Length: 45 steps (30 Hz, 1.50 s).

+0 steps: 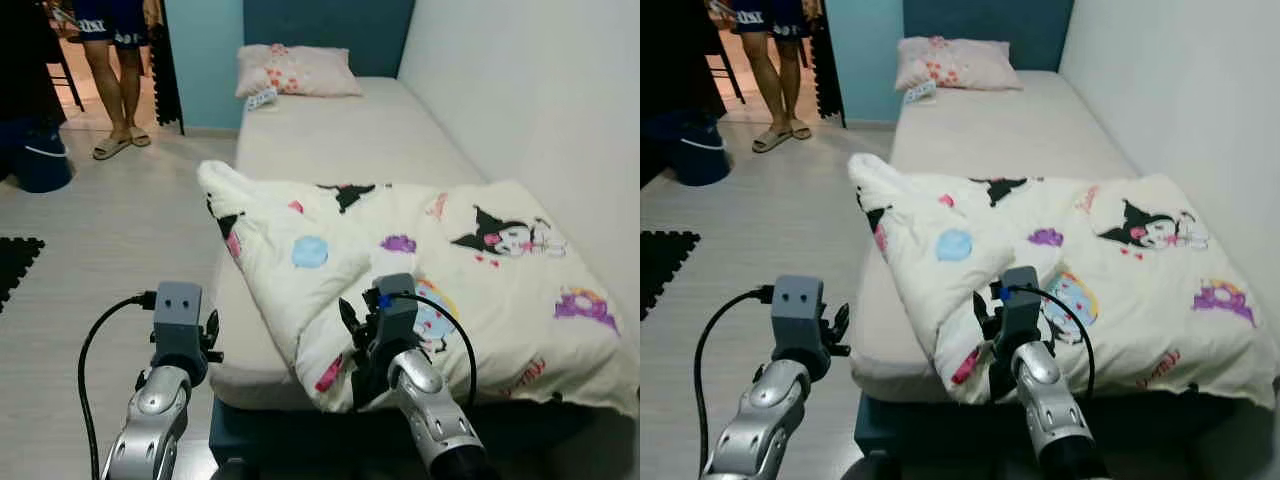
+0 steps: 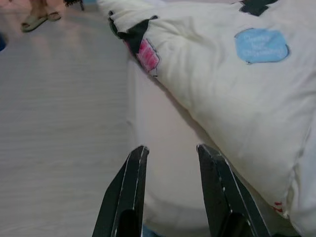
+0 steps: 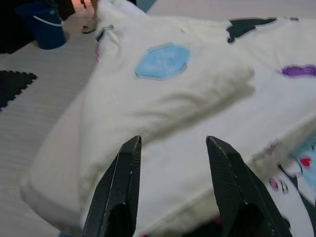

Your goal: Clean up the room

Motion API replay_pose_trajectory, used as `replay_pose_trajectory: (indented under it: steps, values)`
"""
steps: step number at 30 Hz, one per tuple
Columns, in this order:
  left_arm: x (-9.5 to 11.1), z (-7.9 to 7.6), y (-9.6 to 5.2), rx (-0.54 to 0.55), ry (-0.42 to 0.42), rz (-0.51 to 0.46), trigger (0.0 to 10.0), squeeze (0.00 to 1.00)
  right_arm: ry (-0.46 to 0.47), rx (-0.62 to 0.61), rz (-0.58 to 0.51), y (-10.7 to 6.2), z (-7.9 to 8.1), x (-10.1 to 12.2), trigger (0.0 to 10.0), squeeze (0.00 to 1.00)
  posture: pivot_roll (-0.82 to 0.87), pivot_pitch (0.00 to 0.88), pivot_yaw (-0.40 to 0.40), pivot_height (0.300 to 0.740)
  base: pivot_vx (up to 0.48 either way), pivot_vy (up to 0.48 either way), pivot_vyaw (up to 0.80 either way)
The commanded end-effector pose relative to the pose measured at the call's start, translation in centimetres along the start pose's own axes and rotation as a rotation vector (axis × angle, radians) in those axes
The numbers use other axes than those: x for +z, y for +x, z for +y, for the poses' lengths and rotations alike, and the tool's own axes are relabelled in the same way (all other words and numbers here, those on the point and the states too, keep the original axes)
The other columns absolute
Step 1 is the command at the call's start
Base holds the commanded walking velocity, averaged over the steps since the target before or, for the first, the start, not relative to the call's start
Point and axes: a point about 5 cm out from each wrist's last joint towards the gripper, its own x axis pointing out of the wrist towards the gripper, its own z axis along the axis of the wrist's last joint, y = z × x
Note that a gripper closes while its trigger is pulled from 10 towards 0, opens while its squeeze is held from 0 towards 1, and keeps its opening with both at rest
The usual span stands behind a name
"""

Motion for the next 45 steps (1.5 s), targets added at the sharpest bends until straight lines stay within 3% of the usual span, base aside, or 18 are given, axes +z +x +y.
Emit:
replay_pose_trajectory:
  steps: [1,15,20,28,29,30,31,33,35,36,38,43,44,45]
  values:
    - [-0.2,-0.1,0.0,-0.001,0.006,0.014,10.0,0.0,0.009,-0.011,0.013,-0.1,-0.3,-0.2,10.0,0.0,0.06,0.062,-0.094,0.586,0.0,0.0,0.0]
    - [-0.3,1.1,-0.2,0.048,0.022,0.006,10.0,0.0,0.003,-0.011,0.01,0.5,-0.3,0.1,10.0,0.0,0.07,0.078,-0.101,0.586,0.0,0.0,0.0]
    - [-0.1,1.5,-0.2,0.064,0.027,-0.006,10.0,0.0,0.008,-0.022,0.003,1.4,-0.5,0.8,10.0,0.0,0.07,0.09,-0.104,0.577,0.0,0.0,0.0]
    - [0.8,3.0,-0.7,0.059,0.034,-0.063,10.0,0.0,0.148,-0.147,-0.064,3.5,-1.9,3.2,10.0,0.0,0.1,0.112,-0.11,0.577,0.0,0.0,0.0]
    - [0.9,3.2,-0.8,0.055,0.04,-0.065,10.0,0.0,0.172,-0.186,-0.075,3.7,-2.4,3.6,10.0,0.3,0.1,0.113,-0.111,0.577,0.0,0.0,0.0]
    - [0.9,3.2,-0.8,0.055,0.04,-0.065,10.0,0.0,0.172,-0.186,-0.075,3.7,-2.4,3.6,10.0,0.3,0.1,0.113,-0.111,0.577,0.0,0.0,0.0]
    - [0.9,3.4,-0.9,0.054,0.049,-0.065,10.0,0.0,0.205,-0.224,-0.08,3.9,-2.9,3.9,10.0,1.0,0.1,0.116,-0.11,0.577,0.0,0.0,0.0]
    - [0.9,3.4,-0.9,0.054,0.049,-0.065,10.0,0.0,0.205,-0.224,-0.08,3.9,-2.9,3.9,10.0,1.0,0.1,0.116,-0.11,0.577,0.0,0.0,0.0]
    - [1.1,3.6,-1.1,0.04,0.053,-0.073,10.0,0.0,0.331,-0.27,-0.043,4.3,-3.2,3.7,10.0,1.0,0.11,0.118,-0.106,0.577,0.0,0.0,0.0]
    - [1.1,3.6,-1.1,0.04,0.053,-0.073,10.0,0.0,0.331,-0.27,-0.043,4.3,-3.2,3.7,10.0,1.0,0.11,0.118,-0.106,0.577,0.0,0.0,0.0]
    - [1.9,3.1,-1.3,-0.035,0.013,-0.118,10.0,0.0,0.483,-0.252,0.019,4.7,-2.5,3.0,10.0,1.0,0.12,0.118,-0.105,0.577,0.0,0.0,0.0]
    - [3.1,2.3,-2.0,-0.175,-0.04,-0.196,10.0,0.0,0.609,-0.21,0.06,5.1,-1.4,2.4,10.0,1.0,0.12,0.118,-0.106,0.577,0.0,0.0,0.0]
    - [3.4,2.2,-2.3,-0.217,-0.045,-0.211,10.0,0.0,0.675,-0.19,0.07,5.2,-1.0,2.2,10.0,0.38,0.12,0.118,-0.105,0.577,0.0,0.0,0.0]
    - [3.4,2.2,-2.7,-0.255,-0.042,-0.213,10.0,0.0,0.736,-0.17,0.075,5.3,-0.6,2.2,10.0,0.04,0.12,0.118,-0.104,0.577,0.0,0.0,0.0]
